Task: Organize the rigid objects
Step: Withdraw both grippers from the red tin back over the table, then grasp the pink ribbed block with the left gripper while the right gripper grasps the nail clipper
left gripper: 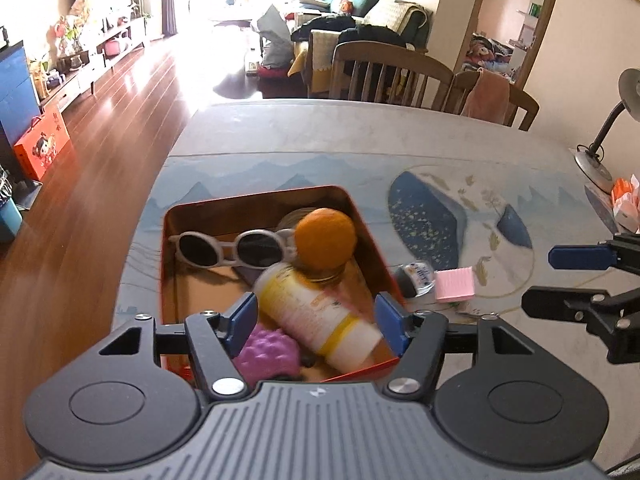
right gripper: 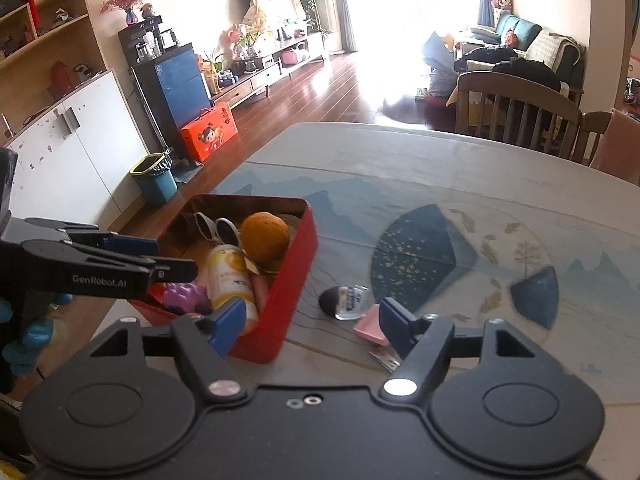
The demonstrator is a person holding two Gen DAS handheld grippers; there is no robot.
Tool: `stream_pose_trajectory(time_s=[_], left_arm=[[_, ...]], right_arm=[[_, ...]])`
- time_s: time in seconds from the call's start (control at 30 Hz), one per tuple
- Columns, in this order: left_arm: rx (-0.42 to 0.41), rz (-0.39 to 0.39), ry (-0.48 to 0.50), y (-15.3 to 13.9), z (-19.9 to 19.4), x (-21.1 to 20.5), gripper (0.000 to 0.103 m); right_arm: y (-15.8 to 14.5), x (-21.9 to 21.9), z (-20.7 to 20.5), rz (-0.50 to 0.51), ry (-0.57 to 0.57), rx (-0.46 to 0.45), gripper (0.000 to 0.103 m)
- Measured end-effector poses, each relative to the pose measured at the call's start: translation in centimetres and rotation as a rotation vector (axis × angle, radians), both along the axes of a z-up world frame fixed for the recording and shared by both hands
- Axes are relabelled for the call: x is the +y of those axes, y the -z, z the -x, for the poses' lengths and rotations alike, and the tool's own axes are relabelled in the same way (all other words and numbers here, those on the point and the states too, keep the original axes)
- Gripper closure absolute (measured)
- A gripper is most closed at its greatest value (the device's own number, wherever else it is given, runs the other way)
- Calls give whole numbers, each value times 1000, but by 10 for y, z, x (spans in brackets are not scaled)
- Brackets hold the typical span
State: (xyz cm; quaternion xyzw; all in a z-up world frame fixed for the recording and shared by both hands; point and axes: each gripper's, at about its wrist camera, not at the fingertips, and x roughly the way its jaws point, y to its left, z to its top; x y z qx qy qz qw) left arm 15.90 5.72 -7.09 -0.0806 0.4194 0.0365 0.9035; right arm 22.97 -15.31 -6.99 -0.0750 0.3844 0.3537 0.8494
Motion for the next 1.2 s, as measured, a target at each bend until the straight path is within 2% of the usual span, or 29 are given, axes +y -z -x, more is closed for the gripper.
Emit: stream_pose_trajectory(time_s=[0.13,0.17,0.2,0.27,0.4,0.5,0.8,1.1,1.2], left_arm=[[-1,-12,3,0,-5,-21,39],[0,-13,1,0,-7,-27,36],[-1,-11,-1,1,-9,-32,28],[-8,-12,-12,1,-11,-42,22],[-3,-10,-18,4,-20,-63,22],[1,-8,-23,7,-27,-77,22],[20,37,16,19,-46,-117,22],[85,83,35,43,-74,-141,22],[122,129,29,52,-82,-141,22]], right_arm=[[2,-16,-5,-4,-20,-5,23],[3,-20,-7,-2,-30,-5,22],[4,-23,-9,1,-40,-6,19],[7,-31,-10,8,-61,-11,14],[16,-43,-14,27,-119,-10,5],[23,-50,-17,48,-159,-16,3],[46,-67,-27,105,-226,-22,3],[79,-61,-28,166,-336,-63,10],[85,-59,-29,171,-357,-70,17]])
